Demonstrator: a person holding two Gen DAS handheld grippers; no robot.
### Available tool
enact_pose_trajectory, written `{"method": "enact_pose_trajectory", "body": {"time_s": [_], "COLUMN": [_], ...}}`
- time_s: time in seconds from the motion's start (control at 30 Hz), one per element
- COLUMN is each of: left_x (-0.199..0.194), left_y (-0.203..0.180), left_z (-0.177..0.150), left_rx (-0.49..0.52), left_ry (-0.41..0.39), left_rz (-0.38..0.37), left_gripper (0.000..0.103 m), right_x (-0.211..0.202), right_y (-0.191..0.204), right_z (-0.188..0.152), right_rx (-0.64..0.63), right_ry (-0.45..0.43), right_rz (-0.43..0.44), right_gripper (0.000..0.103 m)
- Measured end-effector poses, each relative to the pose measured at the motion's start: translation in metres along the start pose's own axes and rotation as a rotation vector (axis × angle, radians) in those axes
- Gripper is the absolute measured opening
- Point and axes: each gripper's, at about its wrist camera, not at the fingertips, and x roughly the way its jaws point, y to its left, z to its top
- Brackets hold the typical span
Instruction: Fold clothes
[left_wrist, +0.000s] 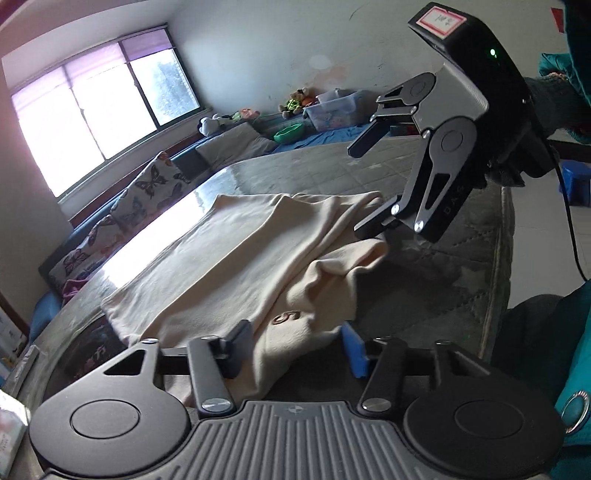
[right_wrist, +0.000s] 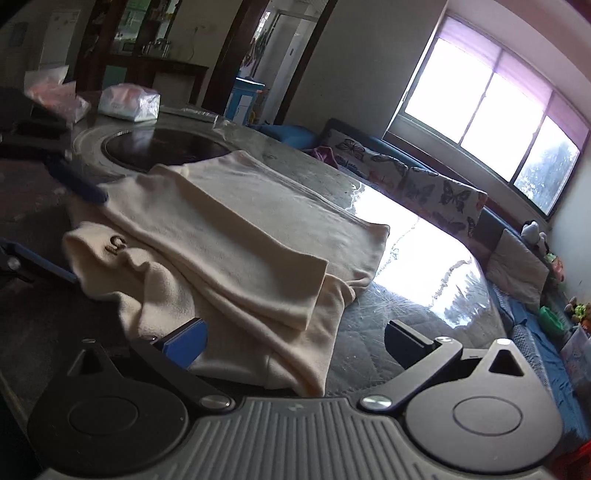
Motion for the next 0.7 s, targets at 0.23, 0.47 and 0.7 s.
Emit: {"method": "enact_pose_trajectory", "body": {"time_s": [0.23,0.47,0.7], "left_x": [0.001,0.002,0.009], "left_y": [0.011,0.044,0.064], "left_z": [0.004,0.019,0.023], "left_rx": [-0.077,-0.232,-0.323], "left_ry": [-0.012,-0.047,-0.045], "left_rz": [-0.049,-0.071,-0.09], "left_gripper": [0.014,0.01,0.009], "right_x": [-0.022,-0.009,0.01], "right_y": [-0.002,0.008,0.016], "right_z": [0.001,0.01,0.021], "right_rx": [-0.025,-0.078,-0.111], "right_ry": [0.016,0.019,0.02], "right_rz": [0.102,0.157,0.202], "right_gripper": [0.103,0.098,0.073]}}
